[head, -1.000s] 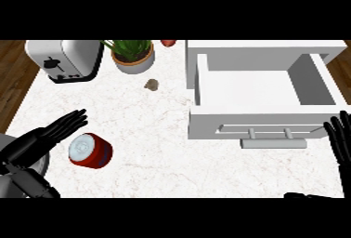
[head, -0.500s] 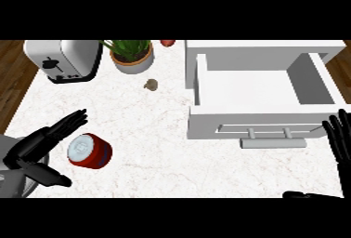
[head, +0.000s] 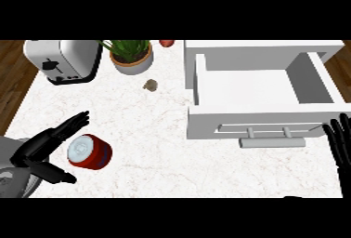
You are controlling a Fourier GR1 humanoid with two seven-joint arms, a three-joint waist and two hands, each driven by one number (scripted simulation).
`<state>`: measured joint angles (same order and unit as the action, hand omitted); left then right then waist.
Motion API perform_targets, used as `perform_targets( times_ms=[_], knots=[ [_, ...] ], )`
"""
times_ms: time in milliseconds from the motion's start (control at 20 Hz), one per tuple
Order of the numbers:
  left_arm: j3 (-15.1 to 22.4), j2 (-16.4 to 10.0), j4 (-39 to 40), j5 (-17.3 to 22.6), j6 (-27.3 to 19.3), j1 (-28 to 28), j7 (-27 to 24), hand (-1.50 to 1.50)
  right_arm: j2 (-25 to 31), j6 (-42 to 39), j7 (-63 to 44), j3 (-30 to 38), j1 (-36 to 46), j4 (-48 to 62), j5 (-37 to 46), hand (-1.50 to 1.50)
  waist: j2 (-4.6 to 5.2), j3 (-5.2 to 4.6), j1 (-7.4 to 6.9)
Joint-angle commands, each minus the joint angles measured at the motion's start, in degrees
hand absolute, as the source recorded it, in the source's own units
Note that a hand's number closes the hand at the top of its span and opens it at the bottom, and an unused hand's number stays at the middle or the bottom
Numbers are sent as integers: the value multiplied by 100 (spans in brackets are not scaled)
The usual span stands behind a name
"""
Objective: Pick up the can, place it into the drawer and close the drawer
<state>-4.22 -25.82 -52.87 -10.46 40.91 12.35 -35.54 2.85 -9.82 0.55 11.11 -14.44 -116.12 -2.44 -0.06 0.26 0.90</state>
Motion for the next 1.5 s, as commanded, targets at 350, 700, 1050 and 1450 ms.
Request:
perform_targets(
  times_ms=[350,700,1050,1450],
  knots=[
    [406,-132,1635,-232,334,680,-1259,-150,11,88,-314,-13,230,-155,35,-150,34,-38,12],
    [660,-62,1988,-242,217,915,-1476,-150,-233,152,7,-217,-34,-133,322,-150,29,-35,3],
    [860,317,2497,-362,-408,1001,-1827,-150,122,-46,-461,211,255,-240,-276,-150,36,-37,12],
    [973,250,2847,-326,-200,1444,-1811,-150,124,-248,-288,367,-31,-244,-505,-150,35,-34,29]
  ],
)
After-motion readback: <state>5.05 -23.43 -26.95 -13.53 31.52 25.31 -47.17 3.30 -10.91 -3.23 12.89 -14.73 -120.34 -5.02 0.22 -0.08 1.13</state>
